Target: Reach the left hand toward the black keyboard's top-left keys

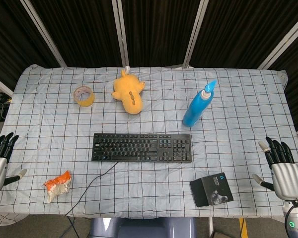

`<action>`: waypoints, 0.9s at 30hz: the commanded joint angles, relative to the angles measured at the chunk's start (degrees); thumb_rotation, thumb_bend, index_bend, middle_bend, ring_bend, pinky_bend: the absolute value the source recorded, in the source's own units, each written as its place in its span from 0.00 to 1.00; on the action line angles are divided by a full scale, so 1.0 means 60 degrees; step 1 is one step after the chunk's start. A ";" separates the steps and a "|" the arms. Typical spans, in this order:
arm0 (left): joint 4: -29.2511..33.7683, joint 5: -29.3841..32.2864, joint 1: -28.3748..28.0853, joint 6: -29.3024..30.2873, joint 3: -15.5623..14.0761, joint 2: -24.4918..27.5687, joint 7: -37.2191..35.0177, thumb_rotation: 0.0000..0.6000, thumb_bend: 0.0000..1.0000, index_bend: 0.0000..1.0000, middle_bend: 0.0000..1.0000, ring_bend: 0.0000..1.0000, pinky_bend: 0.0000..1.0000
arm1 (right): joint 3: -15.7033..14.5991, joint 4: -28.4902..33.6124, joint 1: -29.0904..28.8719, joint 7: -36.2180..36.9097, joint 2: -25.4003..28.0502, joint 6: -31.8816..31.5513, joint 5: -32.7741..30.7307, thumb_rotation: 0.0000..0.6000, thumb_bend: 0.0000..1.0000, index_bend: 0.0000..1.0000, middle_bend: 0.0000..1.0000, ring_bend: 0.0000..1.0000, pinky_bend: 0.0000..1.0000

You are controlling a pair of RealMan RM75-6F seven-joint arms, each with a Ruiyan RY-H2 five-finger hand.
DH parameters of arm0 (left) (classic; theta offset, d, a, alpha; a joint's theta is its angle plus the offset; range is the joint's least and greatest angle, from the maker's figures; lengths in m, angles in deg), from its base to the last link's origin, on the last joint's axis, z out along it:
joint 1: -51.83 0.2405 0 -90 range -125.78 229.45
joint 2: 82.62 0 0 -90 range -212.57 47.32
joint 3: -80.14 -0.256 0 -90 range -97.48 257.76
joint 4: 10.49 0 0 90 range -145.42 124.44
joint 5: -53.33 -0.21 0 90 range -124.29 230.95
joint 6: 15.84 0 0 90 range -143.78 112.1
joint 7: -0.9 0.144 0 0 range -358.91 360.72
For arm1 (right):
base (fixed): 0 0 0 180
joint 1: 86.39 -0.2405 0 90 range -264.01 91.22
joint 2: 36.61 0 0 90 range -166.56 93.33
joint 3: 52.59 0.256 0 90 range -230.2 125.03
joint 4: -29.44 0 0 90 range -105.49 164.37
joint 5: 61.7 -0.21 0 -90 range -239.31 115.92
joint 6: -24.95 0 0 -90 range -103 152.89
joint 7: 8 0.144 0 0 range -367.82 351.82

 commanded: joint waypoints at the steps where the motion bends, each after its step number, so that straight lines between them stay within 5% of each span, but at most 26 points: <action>1: 0.0008 0.0000 -0.0004 0.0001 0.0002 -0.0009 0.0014 1.00 0.10 0.00 0.00 0.00 0.00 | 0.0025 0.0010 0.0007 0.0017 0.0008 0.0018 -0.0057 1.00 0.10 0.07 0.00 0.00 0.04; 27: 0.0178 -0.0054 -0.0087 -0.0283 -0.0147 0.0096 0.0339 1.00 0.13 0.00 0.00 0.00 0.00 | 0.0064 0.0152 0.0047 0.0036 0.0063 0.0072 -0.0248 1.00 0.10 0.07 0.00 0.00 0.04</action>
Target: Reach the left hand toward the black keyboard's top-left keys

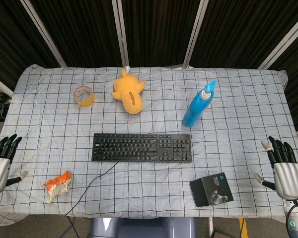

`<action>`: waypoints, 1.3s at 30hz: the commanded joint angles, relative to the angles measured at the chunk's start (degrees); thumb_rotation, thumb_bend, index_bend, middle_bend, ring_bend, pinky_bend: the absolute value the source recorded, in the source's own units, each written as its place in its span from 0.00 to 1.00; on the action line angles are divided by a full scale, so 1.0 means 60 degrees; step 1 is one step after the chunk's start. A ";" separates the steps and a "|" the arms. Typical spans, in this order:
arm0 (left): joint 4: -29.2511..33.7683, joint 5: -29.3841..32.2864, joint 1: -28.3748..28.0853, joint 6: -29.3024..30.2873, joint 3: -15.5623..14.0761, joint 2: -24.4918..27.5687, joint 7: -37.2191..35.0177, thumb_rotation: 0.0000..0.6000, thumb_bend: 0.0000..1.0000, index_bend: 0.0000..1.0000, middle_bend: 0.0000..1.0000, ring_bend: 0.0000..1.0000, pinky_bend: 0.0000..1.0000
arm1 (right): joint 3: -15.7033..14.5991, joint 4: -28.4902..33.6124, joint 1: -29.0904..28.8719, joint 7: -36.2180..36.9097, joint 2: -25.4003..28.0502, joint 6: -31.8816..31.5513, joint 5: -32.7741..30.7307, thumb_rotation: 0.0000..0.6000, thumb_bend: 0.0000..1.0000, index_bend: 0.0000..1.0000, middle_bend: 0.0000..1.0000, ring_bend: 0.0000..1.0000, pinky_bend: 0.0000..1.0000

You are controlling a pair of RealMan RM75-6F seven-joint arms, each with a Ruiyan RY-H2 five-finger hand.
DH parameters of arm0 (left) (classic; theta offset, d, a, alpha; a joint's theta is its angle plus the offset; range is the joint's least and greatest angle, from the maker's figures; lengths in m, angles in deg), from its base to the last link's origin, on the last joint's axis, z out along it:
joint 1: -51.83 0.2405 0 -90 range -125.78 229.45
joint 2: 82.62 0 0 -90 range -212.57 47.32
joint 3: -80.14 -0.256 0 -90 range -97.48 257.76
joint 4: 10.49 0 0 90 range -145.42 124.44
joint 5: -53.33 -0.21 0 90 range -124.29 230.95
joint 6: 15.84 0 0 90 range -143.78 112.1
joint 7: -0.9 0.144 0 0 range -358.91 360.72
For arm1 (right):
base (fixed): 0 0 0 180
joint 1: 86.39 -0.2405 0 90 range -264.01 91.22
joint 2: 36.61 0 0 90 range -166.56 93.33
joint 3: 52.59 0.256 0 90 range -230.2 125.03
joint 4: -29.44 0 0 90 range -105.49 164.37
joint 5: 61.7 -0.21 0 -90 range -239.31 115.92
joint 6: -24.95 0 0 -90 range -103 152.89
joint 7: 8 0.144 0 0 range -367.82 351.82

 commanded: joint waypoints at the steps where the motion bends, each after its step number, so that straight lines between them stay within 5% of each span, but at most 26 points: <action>1: 0.0044 -0.0116 -0.0039 -0.0013 -0.0038 -0.0002 0.0185 1.00 0.14 0.00 0.00 0.00 0.00 | -0.0008 0.0039 0.0020 0.0031 0.0020 -0.0003 -0.0018 1.00 0.10 0.07 0.00 0.00 0.04; 4: 0.0191 -0.0259 -0.0140 -0.0116 -0.0075 0.0037 0.0502 1.00 0.19 0.00 0.00 0.00 0.00 | -0.0026 0.0098 0.0011 0.0062 0.0030 0.0060 -0.0036 1.00 0.10 0.07 0.00 0.00 0.04; 6: 0.0381 -0.0336 -0.0232 -0.0199 -0.0065 0.0076 0.0708 1.00 0.24 0.00 0.10 0.08 0.08 | -0.0036 0.0117 0.0000 0.0073 0.0039 0.0100 -0.0041 1.00 0.10 0.07 0.00 0.00 0.04; 10: 0.1299 -0.0417 -0.0578 -0.0633 0.0004 0.0254 0.1221 1.00 0.45 0.00 0.57 0.46 0.35 | -0.0023 0.0138 -0.0004 0.0084 0.0052 0.0109 -0.0059 1.00 0.10 0.07 0.00 0.00 0.04; 14: 0.2548 -0.0091 -0.1052 -0.1749 -0.0095 0.0647 0.1689 1.00 0.63 0.00 0.75 0.62 0.43 | -0.0020 0.0175 -0.0001 0.0134 0.0067 0.0147 -0.0109 1.00 0.10 0.07 0.00 0.00 0.04; 20: 0.3987 0.0619 -0.1752 -0.2953 -0.0012 0.0885 0.3171 1.00 0.75 0.00 0.82 0.69 0.47 | 0.0008 0.0188 0.0000 0.0259 0.0086 0.0162 -0.0161 1.00 0.10 0.07 0.00 0.00 0.04; 28: 0.5625 0.3893 -0.3192 -0.4913 0.0142 0.1242 0.5078 1.00 0.80 0.00 0.83 0.70 0.48 | 0.0020 0.0226 -0.0020 0.0394 0.0110 0.0236 -0.0210 1.00 0.10 0.07 0.00 0.00 0.04; 39: 0.5835 0.8143 -0.5250 -0.4386 0.0125 0.0085 0.7628 1.00 0.80 0.00 0.83 0.70 0.48 | 0.0034 0.0276 -0.0012 0.0611 0.0161 0.0272 -0.0267 1.00 0.10 0.07 0.00 0.00 0.04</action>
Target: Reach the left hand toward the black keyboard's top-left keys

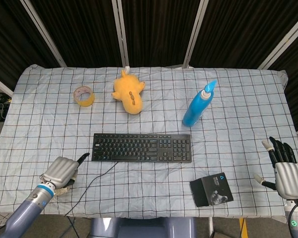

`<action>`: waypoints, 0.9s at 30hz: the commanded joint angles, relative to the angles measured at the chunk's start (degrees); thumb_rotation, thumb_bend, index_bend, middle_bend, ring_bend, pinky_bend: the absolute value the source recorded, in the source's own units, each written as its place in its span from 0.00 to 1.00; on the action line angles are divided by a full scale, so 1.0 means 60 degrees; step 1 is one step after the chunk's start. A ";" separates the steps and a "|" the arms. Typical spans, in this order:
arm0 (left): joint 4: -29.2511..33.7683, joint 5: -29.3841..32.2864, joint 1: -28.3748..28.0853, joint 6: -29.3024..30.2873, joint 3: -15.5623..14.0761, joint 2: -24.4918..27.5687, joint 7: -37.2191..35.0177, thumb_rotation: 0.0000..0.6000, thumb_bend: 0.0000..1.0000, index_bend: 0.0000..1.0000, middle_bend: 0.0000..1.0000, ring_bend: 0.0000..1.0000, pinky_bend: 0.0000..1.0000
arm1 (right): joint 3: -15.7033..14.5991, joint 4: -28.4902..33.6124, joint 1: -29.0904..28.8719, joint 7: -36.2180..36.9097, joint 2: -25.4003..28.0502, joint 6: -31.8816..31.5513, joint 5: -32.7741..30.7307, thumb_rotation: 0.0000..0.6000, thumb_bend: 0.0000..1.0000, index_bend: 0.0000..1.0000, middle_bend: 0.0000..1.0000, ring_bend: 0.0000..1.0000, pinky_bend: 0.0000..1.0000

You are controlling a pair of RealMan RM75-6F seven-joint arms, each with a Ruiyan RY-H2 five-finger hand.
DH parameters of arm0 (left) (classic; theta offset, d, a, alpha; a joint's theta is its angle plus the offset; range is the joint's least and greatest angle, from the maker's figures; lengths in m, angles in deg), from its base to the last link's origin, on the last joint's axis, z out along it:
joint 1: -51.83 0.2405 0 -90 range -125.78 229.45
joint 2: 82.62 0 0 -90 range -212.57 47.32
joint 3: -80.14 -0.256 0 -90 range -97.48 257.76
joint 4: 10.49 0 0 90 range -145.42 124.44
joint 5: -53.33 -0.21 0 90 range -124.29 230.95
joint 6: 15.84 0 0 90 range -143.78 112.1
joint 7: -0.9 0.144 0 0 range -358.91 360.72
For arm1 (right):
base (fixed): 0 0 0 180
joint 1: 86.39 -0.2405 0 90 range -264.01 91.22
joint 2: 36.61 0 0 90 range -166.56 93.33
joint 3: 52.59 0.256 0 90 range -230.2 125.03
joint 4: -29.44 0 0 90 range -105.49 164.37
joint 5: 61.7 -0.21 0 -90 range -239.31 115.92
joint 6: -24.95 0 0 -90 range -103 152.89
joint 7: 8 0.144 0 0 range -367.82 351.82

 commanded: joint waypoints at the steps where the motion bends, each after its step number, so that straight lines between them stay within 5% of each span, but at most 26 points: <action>1: 0.0126 0.1734 -0.1018 0.0404 0.0045 -0.0708 0.1000 1.00 0.80 0.00 0.83 0.71 0.48 | 0.0004 0.0011 -0.0003 0.0030 0.0011 0.0014 -0.0010 1.00 0.10 0.07 0.00 0.00 0.04; 10: -0.0238 0.3935 -0.2263 0.1390 0.0047 -0.1851 0.1870 1.00 0.80 0.00 0.83 0.70 0.48 | 0.0000 0.0034 -0.0015 0.0164 0.0052 0.0065 -0.0018 1.00 0.10 0.07 0.00 0.00 0.04; 27: -0.0924 0.5340 -0.3215 0.2037 -0.0143 -0.2815 0.2078 1.00 0.81 0.03 0.83 0.71 0.48 | 0.0012 0.0051 -0.0021 0.0291 0.0074 0.0089 -0.0037 1.00 0.10 0.07 0.00 0.00 0.04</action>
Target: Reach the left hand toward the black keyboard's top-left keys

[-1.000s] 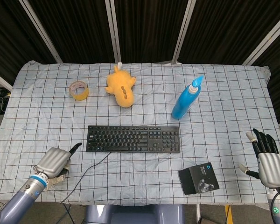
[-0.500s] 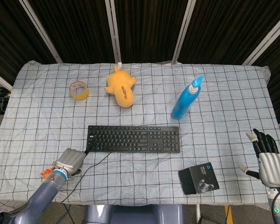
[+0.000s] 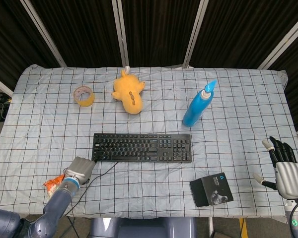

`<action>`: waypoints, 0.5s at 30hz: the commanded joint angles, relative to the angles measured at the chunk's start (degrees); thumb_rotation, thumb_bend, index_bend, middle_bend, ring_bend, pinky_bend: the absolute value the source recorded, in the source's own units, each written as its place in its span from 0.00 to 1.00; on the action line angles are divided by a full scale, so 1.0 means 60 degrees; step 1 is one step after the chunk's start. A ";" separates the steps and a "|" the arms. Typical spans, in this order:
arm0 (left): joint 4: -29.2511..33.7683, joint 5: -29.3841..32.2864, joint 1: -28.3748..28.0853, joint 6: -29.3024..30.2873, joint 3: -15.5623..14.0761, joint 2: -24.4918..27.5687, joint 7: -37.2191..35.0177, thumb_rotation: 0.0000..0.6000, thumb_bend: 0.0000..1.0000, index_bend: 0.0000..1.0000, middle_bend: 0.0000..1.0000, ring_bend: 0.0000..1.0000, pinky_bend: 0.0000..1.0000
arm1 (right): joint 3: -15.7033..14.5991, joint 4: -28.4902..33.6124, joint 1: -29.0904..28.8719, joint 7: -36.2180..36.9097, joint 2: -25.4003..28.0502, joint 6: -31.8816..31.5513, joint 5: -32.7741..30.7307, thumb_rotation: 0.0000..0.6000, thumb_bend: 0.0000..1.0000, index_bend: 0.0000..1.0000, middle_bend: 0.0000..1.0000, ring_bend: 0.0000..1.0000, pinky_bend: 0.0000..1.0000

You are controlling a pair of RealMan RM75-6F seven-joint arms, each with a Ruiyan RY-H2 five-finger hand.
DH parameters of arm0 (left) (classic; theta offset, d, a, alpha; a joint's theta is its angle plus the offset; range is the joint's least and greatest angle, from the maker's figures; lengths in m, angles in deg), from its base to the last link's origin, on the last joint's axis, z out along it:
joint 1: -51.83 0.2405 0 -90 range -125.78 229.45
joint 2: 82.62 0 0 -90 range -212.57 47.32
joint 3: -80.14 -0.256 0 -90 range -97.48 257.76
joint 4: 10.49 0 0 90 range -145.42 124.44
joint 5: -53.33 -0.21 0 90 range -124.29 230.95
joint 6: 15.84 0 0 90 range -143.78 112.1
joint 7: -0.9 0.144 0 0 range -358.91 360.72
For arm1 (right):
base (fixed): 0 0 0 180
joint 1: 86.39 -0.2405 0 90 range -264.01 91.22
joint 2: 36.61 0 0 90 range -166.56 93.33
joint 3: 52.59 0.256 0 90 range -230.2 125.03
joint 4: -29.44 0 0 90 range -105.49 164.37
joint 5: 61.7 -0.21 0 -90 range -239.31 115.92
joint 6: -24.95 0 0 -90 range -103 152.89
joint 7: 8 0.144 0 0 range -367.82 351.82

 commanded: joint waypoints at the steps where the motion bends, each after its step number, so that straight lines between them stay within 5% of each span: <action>1: -0.0060 0.0091 -0.0079 0.0037 -0.0051 -0.0059 -0.0019 1.00 0.81 0.03 0.83 0.71 0.48 | 0.0000 0.0004 0.0004 0.0013 0.0005 0.0005 -0.0012 1.00 0.10 0.07 0.00 0.00 0.04; 15: -0.0367 0.0536 -0.0539 -0.0090 -0.0213 -0.0288 -0.0035 1.00 0.80 0.03 0.83 0.71 0.48 | 0.0023 0.0015 0.0008 0.0036 0.0001 -0.0016 -0.0031 1.00 0.10 0.07 0.00 0.00 0.04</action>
